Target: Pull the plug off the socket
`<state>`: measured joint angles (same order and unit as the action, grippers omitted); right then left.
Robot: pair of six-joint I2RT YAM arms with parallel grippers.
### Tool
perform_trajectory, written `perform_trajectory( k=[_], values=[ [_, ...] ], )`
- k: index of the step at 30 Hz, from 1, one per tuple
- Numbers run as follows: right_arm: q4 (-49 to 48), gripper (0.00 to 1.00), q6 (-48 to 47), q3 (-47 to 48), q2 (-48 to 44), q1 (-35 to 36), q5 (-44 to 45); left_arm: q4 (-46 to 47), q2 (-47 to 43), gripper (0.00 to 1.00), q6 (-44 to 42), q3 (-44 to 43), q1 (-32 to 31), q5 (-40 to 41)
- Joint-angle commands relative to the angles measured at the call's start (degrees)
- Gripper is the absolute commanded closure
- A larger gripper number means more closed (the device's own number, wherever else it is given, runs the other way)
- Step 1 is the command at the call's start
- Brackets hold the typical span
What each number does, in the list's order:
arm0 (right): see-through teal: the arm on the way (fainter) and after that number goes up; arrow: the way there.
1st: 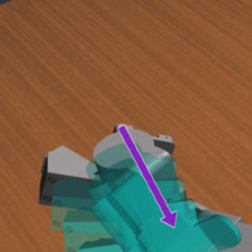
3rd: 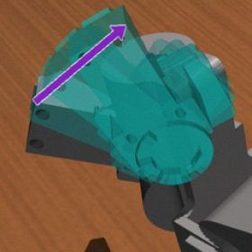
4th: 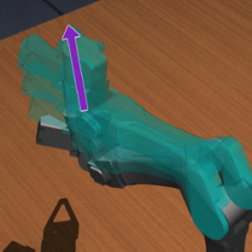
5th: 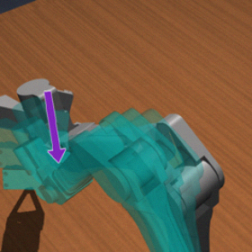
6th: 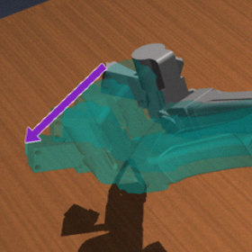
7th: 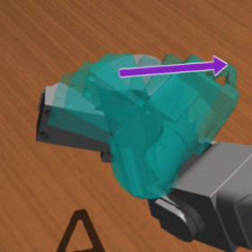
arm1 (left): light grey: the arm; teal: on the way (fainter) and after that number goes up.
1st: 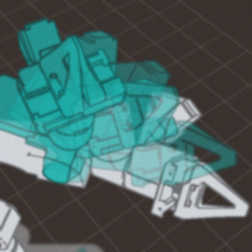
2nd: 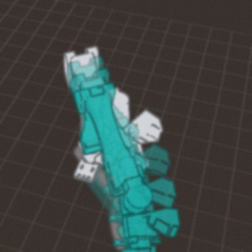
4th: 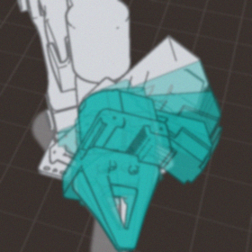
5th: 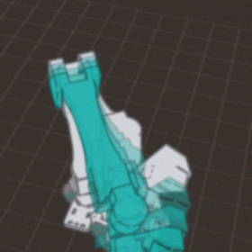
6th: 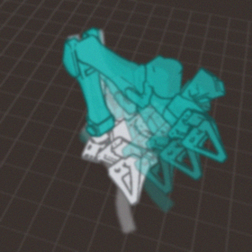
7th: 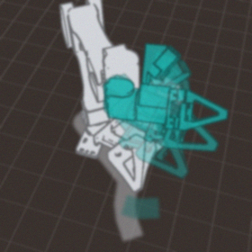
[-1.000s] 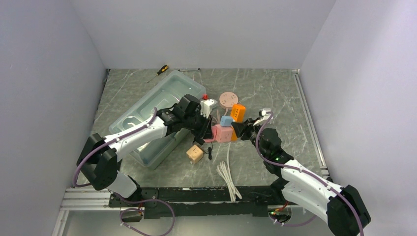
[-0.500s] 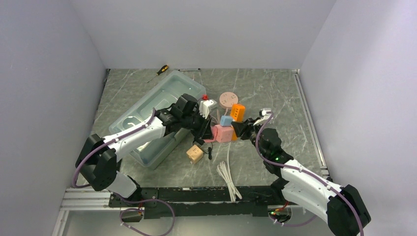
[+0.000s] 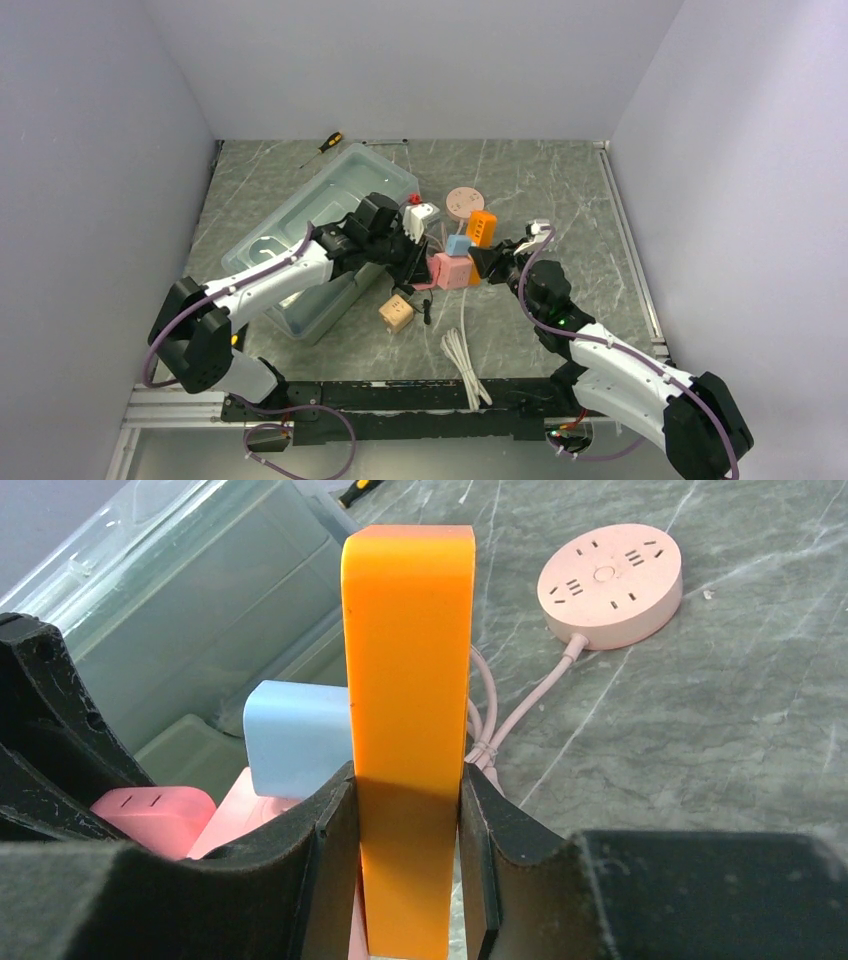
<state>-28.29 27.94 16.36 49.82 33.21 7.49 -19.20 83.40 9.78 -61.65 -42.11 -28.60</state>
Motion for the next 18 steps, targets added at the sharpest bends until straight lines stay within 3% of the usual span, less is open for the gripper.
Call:
perform_trajectory(
  k=[1, 10, 18],
  values=[
    [-1.67, 1.00, -1.47, 1.85, -0.28, -0.80, 7.01, -4.28, -1.55, 1.00, -0.11, -3.04, -0.07, 8.45],
    [-3.52, 1.00, -2.19, 0.95, -1.26, -0.83, 5.58, -8.14, 0.40, 1.00, 0.38, -4.50, -0.04, 16.50],
    [-3.26, 1.00, -2.13, 0.88, -1.52, -0.78, 5.91, -6.39, -0.19, 1.00, -0.05, -3.97, 0.00, 12.38]
  ],
)
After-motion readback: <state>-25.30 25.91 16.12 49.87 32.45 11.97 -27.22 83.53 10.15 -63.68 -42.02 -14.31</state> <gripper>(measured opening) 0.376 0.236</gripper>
